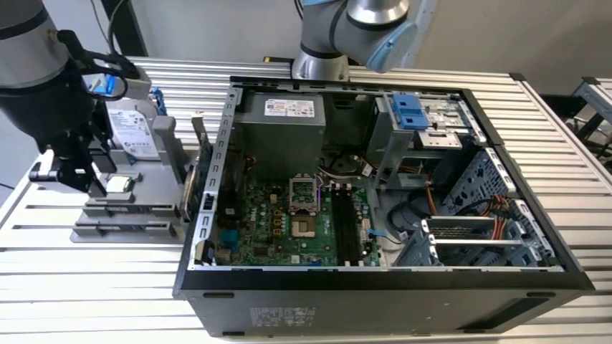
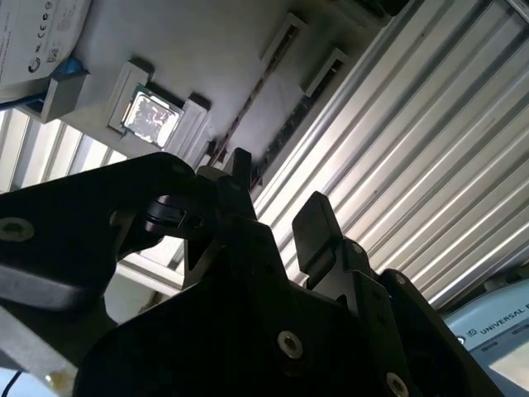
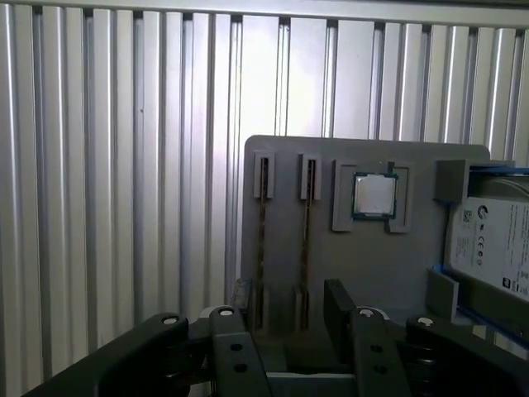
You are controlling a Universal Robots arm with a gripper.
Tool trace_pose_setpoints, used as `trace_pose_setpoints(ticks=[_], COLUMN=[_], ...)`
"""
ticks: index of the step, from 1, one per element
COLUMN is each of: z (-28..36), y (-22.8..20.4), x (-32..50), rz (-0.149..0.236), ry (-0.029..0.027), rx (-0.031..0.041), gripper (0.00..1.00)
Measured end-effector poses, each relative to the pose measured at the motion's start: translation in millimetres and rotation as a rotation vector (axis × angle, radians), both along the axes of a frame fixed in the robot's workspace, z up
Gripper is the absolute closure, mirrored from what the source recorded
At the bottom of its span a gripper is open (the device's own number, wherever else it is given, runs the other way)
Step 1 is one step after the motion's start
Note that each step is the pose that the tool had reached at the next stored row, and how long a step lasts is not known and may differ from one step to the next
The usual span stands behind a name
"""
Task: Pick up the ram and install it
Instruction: 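Pick up the ram and move it above insertion slot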
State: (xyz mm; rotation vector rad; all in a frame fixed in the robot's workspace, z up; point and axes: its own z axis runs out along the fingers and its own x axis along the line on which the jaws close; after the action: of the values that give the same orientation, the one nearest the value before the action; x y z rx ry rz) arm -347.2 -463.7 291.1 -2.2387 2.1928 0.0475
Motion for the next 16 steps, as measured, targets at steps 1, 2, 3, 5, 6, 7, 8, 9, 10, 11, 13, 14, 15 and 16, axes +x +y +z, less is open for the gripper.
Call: trace_pose_setpoints(ticks=[1, 2, 3, 5, 6, 7, 8, 9, 10, 11, 13, 14, 15, 16], z=[-1.5, -3.0, -4.6, -7.7, -9.3, -10.9, -12.4, -13.8, -15.5, -17.0, -20.1, -21.6, -23.2, -24.7], y=[0.0, 0.0, 0.0, 0.0, 0.0, 0.0, -0.1, -0.1, -0.1, -0.1, -0.1, -0.2, -0.2, -0.3], x=[0.0, 0.1, 0.1, 0.3, 0.3, 0.4, 0.5, 0.5, 0.6, 0.7, 0.9, 0.9, 1.0, 1.0], rz=[0.0, 0.0, 0.0, 0.0, 0.0, 0.0, 0.0, 0.0, 0.0, 0.0, 0.0, 0.0, 0.0, 0.0], ry=[0.0, 0.0, -0.0001, -0.0001, -0.0001, -0.0001, -0.0001, 0.0, 0.0, -0.0001, -0.0001, -0.0001, -0.0001, -0.0001], rx=[0.0, -0.0001, 0.0, 0.0, 0.0, 0.0, 0.0, -0.0001, 0.0, 0.0, 0.0, 0.0, 0.0, 0.0], gripper=[0.0, 0.0, 0.0, 0.0, 0.0, 0.0, 0.0, 0.0, 0.0, 0.0, 0.0, 0.0, 0.0, 0.0])
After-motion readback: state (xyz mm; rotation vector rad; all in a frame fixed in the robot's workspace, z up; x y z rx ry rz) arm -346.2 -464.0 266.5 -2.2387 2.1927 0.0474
